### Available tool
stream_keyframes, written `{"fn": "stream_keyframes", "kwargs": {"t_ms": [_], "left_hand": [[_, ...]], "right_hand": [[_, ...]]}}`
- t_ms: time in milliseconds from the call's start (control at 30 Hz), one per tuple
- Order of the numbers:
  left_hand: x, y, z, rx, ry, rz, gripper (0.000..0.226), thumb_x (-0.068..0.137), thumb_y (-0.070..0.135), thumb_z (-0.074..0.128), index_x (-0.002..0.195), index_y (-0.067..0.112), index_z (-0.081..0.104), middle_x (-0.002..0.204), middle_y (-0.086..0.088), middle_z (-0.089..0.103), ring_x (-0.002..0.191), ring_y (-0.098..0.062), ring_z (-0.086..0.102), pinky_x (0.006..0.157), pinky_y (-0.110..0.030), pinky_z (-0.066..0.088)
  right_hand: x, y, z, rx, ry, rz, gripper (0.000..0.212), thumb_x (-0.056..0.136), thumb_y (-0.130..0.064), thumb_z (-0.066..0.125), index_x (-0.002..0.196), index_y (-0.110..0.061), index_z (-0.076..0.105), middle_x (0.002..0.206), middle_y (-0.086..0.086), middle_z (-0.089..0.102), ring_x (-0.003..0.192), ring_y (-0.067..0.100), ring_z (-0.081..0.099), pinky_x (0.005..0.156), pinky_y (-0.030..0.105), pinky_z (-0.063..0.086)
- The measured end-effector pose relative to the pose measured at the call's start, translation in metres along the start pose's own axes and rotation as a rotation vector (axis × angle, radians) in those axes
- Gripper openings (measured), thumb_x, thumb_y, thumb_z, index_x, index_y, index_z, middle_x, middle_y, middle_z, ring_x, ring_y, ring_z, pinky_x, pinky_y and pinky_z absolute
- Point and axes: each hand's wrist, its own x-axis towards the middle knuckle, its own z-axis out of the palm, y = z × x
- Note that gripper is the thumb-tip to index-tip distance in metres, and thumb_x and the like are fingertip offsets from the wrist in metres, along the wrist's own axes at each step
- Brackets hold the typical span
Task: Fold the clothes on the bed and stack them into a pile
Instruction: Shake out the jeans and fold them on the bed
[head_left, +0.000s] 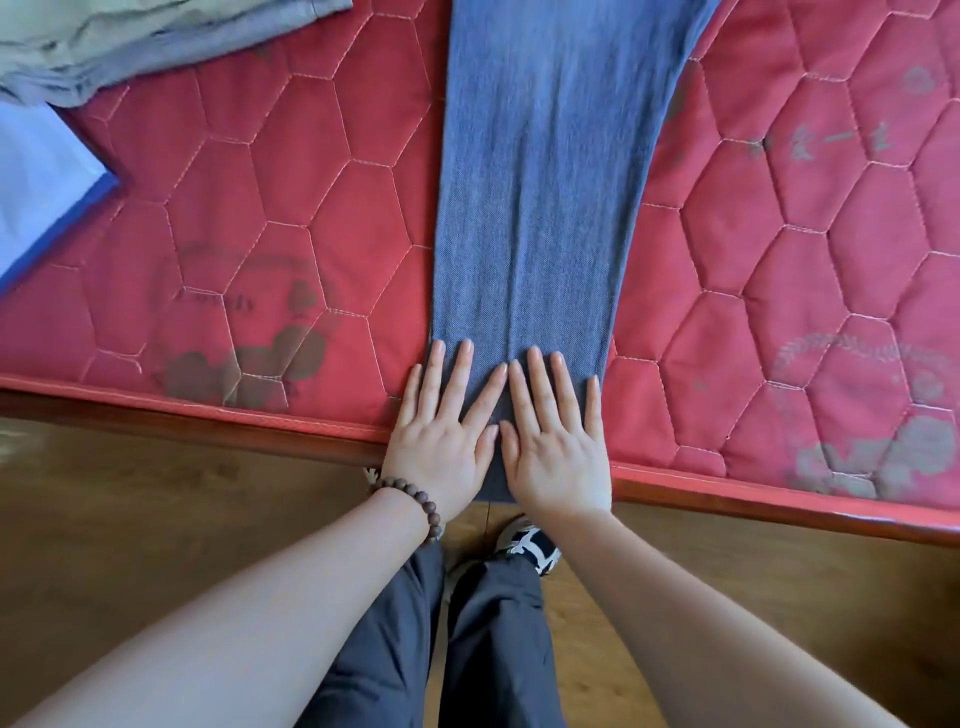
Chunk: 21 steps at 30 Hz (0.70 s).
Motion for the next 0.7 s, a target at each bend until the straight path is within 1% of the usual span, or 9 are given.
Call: {"fn": "stream_keyframes", "kwargs": {"t_ms": [67,133,233,300,367,467,567,633,700], "left_hand": [[-0.02,0.001,0.003,0.014,-0.029,0.011,0.063,0.097,0.042,0.03,0.155,0.025,0.016,0.162,-0.014,0.003,0.149,-0.038,0.0,0.12,-0.053,0.012],[-0.036,0.002,0.005,0.024,-0.05,0.018,0.066,0.095,0.042,0.034,0.155,0.02,0.018,0.162,-0.015,0.004,0.149,-0.038,0.002,0.119,-0.053,0.013],[-0.044,0.003,0.006,0.028,-0.05,-0.003,0.067,0.092,0.043,0.034,0.151,0.012,0.027,0.161,-0.016,0.008,0.149,-0.038,0.006,0.117,-0.052,0.017],[-0.044,0.005,0.007,0.026,-0.042,-0.008,0.068,0.093,0.044,0.033,0.151,0.011,0.026,0.161,-0.017,0.009,0.149,-0.038,0.006,0.117,-0.052,0.018],[-0.044,0.004,0.009,0.012,-0.032,0.003,0.069,0.093,0.046,0.035,0.152,0.012,0.023,0.161,-0.017,0.01,0.148,-0.038,0.007,0.117,-0.053,0.017],[-0.044,0.001,0.012,0.015,-0.027,0.025,0.068,0.094,0.046,0.033,0.153,0.013,0.021,0.161,-0.017,0.011,0.148,-0.039,0.008,0.117,-0.053,0.016],[-0.045,0.004,0.005,0.011,-0.049,0.016,0.068,0.094,0.048,0.033,0.152,0.013,0.026,0.16,-0.016,0.014,0.147,-0.039,0.012,0.116,-0.056,0.02],[-0.041,0.007,-0.006,-0.009,-0.044,-0.002,0.065,0.093,0.049,0.036,0.147,0.013,0.038,0.157,-0.017,0.027,0.145,-0.04,0.021,0.113,-0.061,0.022],[-0.025,0.008,-0.019,-0.057,0.041,-0.025,0.053,0.092,0.045,0.043,0.132,0.014,0.055,0.145,-0.018,0.045,0.139,-0.036,0.034,0.111,-0.063,0.022]], "right_hand": [[-0.02,-0.004,-0.002,0.009,-0.03,-0.009,0.06,0.097,-0.037,0.032,0.153,-0.015,0.025,0.161,0.005,0.018,0.149,0.025,0.013,0.118,0.051,0.01],[-0.024,-0.005,-0.006,0.017,-0.031,-0.018,0.059,0.096,-0.032,0.034,0.151,-0.012,0.03,0.159,0.007,0.023,0.148,0.025,0.017,0.118,0.05,0.011],[0.006,-0.008,-0.015,0.04,-0.038,-0.147,0.055,0.098,-0.028,0.036,0.149,-0.009,0.034,0.158,0.005,0.029,0.147,0.023,0.022,0.119,0.049,0.015],[0.049,-0.007,-0.02,0.018,-0.068,-0.261,0.055,0.1,-0.032,0.035,0.151,-0.012,0.03,0.159,0.003,0.024,0.148,0.021,0.02,0.119,0.049,0.016],[0.101,0.001,-0.027,-0.044,-0.063,-0.28,0.06,0.1,-0.046,0.029,0.154,-0.019,0.022,0.161,-0.001,0.018,0.149,0.018,0.014,0.12,0.049,0.009],[0.161,0.03,-0.04,-0.089,-0.003,-0.119,0.063,0.097,-0.057,0.022,0.154,-0.03,0.016,0.162,-0.006,0.013,0.149,0.015,0.009,0.12,0.049,0.001],[0.181,0.062,-0.049,-0.071,0.046,0.153,0.062,0.098,-0.055,0.019,0.155,-0.029,0.012,0.163,-0.007,0.007,0.15,0.014,0.002,0.118,0.052,-0.007],[0.184,0.068,-0.053,-0.084,0.056,0.306,0.063,0.1,-0.051,0.018,0.155,-0.021,0.011,0.163,-0.004,0.003,0.15,0.016,-0.003,0.118,0.052,-0.01],[0.183,0.057,-0.057,-0.072,0.098,0.29,0.06,0.101,-0.04,0.027,0.154,-0.013,0.017,0.163,0.002,0.005,0.15,0.021,-0.002,0.119,0.051,-0.008]]}}
